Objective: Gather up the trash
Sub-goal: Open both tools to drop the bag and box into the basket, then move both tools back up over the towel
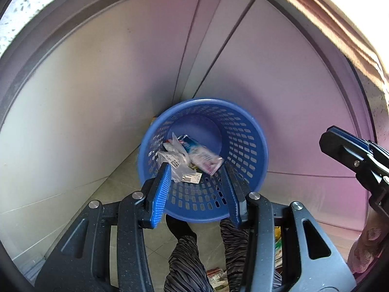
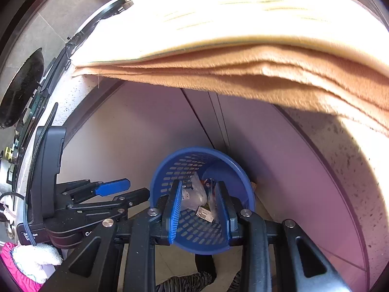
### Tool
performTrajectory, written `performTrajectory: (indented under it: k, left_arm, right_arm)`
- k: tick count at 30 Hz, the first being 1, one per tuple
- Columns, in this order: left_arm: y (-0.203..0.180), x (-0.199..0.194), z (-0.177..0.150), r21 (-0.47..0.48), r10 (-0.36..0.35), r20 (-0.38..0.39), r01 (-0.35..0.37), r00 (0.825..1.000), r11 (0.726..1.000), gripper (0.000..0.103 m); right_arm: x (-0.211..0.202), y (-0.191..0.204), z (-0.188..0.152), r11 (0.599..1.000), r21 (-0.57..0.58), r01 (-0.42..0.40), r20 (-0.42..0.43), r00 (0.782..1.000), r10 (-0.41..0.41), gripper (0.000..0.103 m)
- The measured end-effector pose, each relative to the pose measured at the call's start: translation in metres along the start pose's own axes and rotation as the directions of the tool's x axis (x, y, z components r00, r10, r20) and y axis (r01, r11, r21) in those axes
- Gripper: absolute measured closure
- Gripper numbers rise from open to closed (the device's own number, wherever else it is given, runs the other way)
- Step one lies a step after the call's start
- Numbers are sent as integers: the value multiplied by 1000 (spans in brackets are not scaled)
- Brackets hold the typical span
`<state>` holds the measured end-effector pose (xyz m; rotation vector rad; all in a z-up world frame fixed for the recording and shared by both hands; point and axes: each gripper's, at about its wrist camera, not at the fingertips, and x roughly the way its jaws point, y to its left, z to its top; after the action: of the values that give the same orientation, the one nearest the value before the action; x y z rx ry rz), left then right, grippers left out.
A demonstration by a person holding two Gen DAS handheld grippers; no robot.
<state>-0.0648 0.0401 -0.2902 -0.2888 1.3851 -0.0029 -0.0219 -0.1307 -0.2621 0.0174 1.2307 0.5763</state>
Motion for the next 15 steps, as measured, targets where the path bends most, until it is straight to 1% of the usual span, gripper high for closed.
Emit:
performTrajectory:
  k: [7,15]
  left_arm:
    - [-4,-30,1,14,13,43,-13,999,1000,60]
    - [-11,-61,7,12,20,109,-22,994,1000,60]
  right_arm:
    - [-15,6,6,1000,-23,-17,15,1000,17,73]
    - [-46,11,11,997,-58,-54,52,997,57,71]
